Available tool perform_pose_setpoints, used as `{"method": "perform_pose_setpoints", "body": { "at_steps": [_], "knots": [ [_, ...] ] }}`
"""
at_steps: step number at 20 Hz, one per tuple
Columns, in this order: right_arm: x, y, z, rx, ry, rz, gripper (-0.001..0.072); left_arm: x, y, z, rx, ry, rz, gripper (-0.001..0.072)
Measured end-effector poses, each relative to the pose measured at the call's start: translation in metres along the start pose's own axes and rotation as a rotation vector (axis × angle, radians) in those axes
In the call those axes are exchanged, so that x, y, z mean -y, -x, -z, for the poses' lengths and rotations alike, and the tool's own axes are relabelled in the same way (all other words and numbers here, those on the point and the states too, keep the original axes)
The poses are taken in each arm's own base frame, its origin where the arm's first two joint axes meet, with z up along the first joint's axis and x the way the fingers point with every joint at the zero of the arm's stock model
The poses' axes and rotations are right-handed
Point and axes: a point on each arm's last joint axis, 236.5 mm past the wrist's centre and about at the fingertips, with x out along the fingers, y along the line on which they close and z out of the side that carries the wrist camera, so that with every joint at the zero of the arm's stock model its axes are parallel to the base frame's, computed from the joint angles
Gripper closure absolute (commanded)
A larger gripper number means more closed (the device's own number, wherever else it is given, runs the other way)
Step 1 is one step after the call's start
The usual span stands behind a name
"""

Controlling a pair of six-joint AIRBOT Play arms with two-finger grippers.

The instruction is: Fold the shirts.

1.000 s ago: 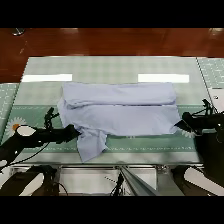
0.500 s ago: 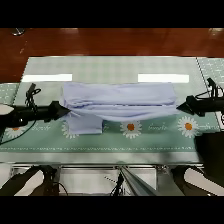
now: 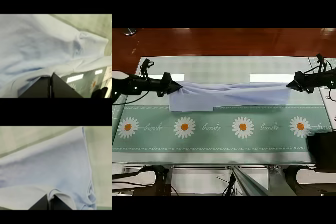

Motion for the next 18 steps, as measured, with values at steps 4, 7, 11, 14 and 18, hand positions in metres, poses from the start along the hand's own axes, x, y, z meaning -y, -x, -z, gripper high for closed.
{"method": "perform_pose_setpoints", "body": {
  "at_steps": [4, 7, 11, 14, 18],
  "knots": [
    [-0.001, -0.018, -0.025, 0.012, -0.034, -0.035, 0.0682, -0.001, -0.018, -0.021, -0.052, 0.012, 0.014, 0.0691],
    [0.002, -0.031, -0.037, 0.015, -0.057, -0.053, 0.0682, -0.004, -0.029, -0.029, -0.074, 0.019, 0.018, 0.0691],
    [0.005, -0.047, -0.043, 0.016, -0.091, -0.075, 0.0676, -0.014, -0.039, -0.038, -0.073, 0.028, 0.004, 0.0690],
    [0.005, -0.055, -0.047, 0.027, -0.102, -0.082, 0.0093, -0.020, -0.042, -0.046, -0.046, 0.024, -0.011, 0.0008],
    [0.006, -0.043, -0.058, 0.069, -0.106, -0.098, 0.0093, -0.022, -0.025, -0.047, -0.068, -0.026, -0.023, 0.0004]
  ]
}}
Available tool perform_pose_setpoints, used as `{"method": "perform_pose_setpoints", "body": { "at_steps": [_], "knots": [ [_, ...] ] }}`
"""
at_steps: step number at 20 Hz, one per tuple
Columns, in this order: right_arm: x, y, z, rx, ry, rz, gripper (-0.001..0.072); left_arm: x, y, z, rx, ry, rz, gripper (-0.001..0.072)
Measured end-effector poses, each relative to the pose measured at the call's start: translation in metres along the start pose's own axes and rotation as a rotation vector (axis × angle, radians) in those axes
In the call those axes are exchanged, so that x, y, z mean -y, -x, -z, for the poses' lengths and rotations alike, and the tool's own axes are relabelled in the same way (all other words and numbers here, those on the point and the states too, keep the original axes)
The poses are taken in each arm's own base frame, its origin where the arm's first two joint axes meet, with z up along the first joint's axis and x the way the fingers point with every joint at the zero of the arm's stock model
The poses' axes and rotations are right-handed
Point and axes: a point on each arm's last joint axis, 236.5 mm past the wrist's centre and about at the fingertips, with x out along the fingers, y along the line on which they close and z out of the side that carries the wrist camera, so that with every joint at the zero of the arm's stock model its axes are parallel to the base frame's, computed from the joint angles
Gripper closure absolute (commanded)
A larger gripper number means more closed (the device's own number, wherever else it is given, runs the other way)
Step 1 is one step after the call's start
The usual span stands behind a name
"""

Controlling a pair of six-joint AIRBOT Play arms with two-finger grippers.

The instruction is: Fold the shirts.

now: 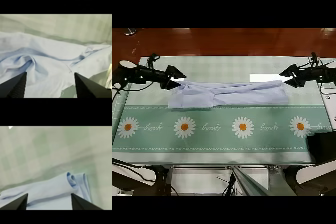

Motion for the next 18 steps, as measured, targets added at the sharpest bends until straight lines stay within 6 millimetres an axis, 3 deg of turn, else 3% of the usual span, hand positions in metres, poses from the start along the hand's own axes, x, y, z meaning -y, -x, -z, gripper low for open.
{"method": "perform_pose_setpoints", "body": {
  "at_steps": [3, 5, 7, 11, 15, 16, 17, 18],
  "knots": [
    [0.018, 0.028, -0.010, 0.028, -0.018, 0.011, 0.0093, -0.031, 0.039, 0.012, -0.047, 0.002, -0.121, 0.0004],
    [0.040, 0.042, -0.005, 0.003, -0.038, 0.039, 0.0093, -0.058, 0.069, 0.023, -0.051, 0.011, -0.232, 0.0004],
    [0.056, 0.043, 0.008, -0.040, -0.063, 0.057, 0.0093, -0.073, 0.091, 0.032, 0.011, 0.007, -0.309, 0.0005],
    [0.070, 0.019, 0.039, -0.153, -0.081, 0.061, 0.0093, -0.059, 0.099, 0.056, 0.179, -0.059, -0.320, 0.0004],
    [0.049, -0.010, 0.062, -0.233, -0.061, 0.021, 0.0103, -0.025, 0.079, 0.087, 0.204, -0.163, -0.258, 0.0005],
    [0.041, -0.018, 0.066, -0.247, -0.048, 0.010, 0.0249, -0.014, 0.071, 0.094, 0.196, -0.182, -0.233, 0.0007],
    [0.037, -0.023, 0.072, -0.261, -0.034, 0.011, 0.0549, -0.005, 0.064, 0.099, 0.187, -0.198, -0.212, 0.0034],
    [0.035, -0.028, 0.076, -0.272, -0.018, 0.022, 0.0683, 0.003, 0.056, 0.107, 0.167, -0.214, -0.193, 0.0430]
  ]
}}
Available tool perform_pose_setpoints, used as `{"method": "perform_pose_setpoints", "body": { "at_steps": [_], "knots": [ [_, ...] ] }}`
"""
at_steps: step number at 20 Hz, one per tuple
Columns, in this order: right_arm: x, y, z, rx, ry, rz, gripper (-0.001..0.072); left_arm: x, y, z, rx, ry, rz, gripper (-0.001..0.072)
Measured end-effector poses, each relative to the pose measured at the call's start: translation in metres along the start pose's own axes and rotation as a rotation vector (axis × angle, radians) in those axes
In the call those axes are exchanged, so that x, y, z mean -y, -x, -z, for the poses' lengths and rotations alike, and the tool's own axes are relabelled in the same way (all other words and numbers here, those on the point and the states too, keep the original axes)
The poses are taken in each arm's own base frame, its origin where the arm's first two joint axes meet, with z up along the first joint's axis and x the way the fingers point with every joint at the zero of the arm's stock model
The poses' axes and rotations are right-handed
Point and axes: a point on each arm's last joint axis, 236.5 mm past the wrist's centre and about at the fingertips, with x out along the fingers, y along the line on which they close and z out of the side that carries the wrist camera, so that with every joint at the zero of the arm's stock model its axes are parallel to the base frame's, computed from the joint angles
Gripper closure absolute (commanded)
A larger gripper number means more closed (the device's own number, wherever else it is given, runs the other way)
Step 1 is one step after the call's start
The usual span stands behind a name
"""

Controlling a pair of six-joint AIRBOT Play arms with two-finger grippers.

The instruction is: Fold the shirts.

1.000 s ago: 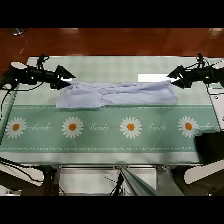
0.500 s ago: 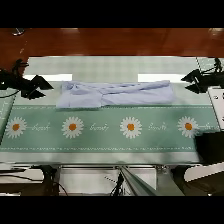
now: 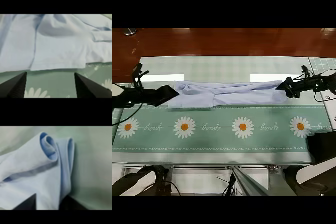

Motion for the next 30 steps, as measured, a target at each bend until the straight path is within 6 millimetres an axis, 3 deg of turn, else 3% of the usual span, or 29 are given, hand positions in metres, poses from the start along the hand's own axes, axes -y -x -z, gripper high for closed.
{"method": "perform_pose_setpoints", "body": {
  "at_steps": [1, 4, 9, 11, 16, 19, 22, 26, 28, 30],
  "knots": [
    [-0.006, -0.002, 0.003, -0.009, 0.009, -0.004, 0.0682, 0.011, -0.003, 0.003, -0.003, -0.014, 0.023, 0.0684],
    [-0.027, 0.012, 0.011, -0.015, 0.068, -0.012, 0.0682, 0.041, -0.012, 0.015, -0.027, -0.091, 0.088, 0.0691],
    [-0.067, 0.083, 0.040, 0.064, 0.252, 0.063, 0.0682, 0.092, -0.030, 0.028, -0.053, -0.267, 0.139, 0.0694],
    [-0.088, 0.113, 0.062, 0.121, 0.314, 0.075, 0.0682, 0.110, -0.045, 0.026, -0.052, -0.325, 0.108, 0.0694],
    [-0.139, 0.160, 0.123, 0.268, 0.437, 0.063, 0.0682, 0.195, -0.100, 0.036, -0.108, -0.433, 0.148, 0.0693],
    [-0.162, 0.168, 0.154, 0.303, 0.490, 0.040, 0.0682, 0.242, -0.141, 0.074, -0.214, -0.470, 0.185, 0.0692],
    [-0.182, 0.164, 0.177, 0.298, 0.540, 0.012, 0.0682, 0.277, -0.179, 0.133, -0.353, -0.475, 0.231, 0.0692],
    [-0.200, 0.158, 0.190, 0.300, 0.582, -0.009, 0.0682, 0.315, -0.201, 0.203, -0.512, -0.415, 0.326, 0.0691],
    [-0.203, 0.157, 0.192, 0.306, 0.581, -0.013, 0.0682, 0.325, -0.200, 0.215, -0.555, -0.387, 0.369, 0.0691],
    [-0.206, 0.157, 0.193, 0.309, 0.578, -0.018, 0.0682, 0.324, -0.199, 0.196, -0.548, -0.345, 0.388, 0.0691]
  ]
}}
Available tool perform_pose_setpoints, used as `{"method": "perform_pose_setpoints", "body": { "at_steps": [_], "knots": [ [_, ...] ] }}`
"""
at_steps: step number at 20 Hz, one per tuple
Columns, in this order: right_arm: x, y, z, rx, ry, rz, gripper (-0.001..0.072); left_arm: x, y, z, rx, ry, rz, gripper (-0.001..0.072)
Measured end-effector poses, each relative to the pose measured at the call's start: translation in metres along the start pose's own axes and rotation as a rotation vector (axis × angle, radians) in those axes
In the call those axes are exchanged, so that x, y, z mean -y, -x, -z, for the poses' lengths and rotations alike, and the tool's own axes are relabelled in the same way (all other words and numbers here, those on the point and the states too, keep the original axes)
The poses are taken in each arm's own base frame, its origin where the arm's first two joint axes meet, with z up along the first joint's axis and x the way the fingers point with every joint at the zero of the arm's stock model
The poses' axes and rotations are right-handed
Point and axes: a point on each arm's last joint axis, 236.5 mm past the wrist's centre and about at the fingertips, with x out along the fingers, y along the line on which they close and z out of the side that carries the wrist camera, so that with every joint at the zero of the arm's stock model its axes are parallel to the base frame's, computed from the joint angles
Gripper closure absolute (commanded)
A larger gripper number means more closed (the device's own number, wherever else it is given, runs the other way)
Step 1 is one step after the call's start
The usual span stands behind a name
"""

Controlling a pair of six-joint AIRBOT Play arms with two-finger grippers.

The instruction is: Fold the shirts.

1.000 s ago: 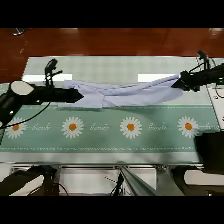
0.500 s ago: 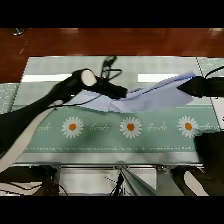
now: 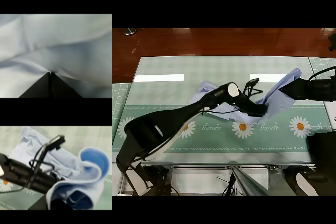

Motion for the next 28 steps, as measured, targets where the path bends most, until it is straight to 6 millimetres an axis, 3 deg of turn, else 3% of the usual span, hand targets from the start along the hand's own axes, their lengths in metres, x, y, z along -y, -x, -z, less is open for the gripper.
{"method": "perform_pose_setpoints", "body": {
  "at_steps": [2, 4, 8, 11, 13, 14, 17, 19, 22, 25, 28],
  "knots": [
    [-0.002, 0.000, -0.001, 0.005, -0.011, -0.003, 0.0682, -0.018, 0.031, -0.023, 0.031, 0.050, 0.015, 0.0692],
    [-0.006, 0.000, -0.003, 0.013, -0.024, -0.021, 0.0682, -0.046, 0.080, -0.050, 0.086, 0.105, 0.016, 0.0691],
    [-0.030, -0.010, -0.013, 0.003, -0.002, -0.089, 0.0682, -0.097, 0.219, -0.076, 0.222, 0.167, -0.002, 0.0692],
    [-0.061, -0.041, -0.025, -0.035, 0.052, -0.155, 0.0682, -0.122, 0.329, -0.060, 0.375, 0.181, -0.094, 0.0691],
    [-0.084, -0.076, -0.032, -0.078, 0.085, -0.195, 0.0682, -0.120, 0.385, -0.033, 0.481, 0.169, -0.158, 0.0690],
    [-0.095, -0.096, -0.035, -0.096, 0.100, -0.210, 0.0682, -0.112, 0.404, -0.014, 0.521, 0.156, -0.179, 0.0690],
    [-0.123, -0.165, -0.031, -0.174, 0.149, -0.237, 0.0682, -0.071, 0.426, 0.042, 0.621, 0.084, -0.210, 0.0690],
    [-0.137, -0.207, -0.023, -0.223, 0.169, -0.249, 0.0682, -0.051, 0.423, 0.078, 0.671, 0.044, -0.224, 0.0691],
    [-0.151, -0.257, -0.009, -0.277, 0.192, -0.261, 0.0681, -0.035, 0.409, 0.121, 0.725, 0.027, -0.230, 0.0690],
    [-0.157, -0.291, 0.005, -0.314, 0.183, -0.278, 0.0681, -0.029, 0.399, 0.143, 0.761, 0.024, -0.227, 0.0691],
    [-0.156, -0.310, 0.015, -0.343, 0.167, -0.284, 0.0681, -0.029, 0.395, 0.150, 0.774, 0.030, -0.225, 0.0690]
  ]
}}
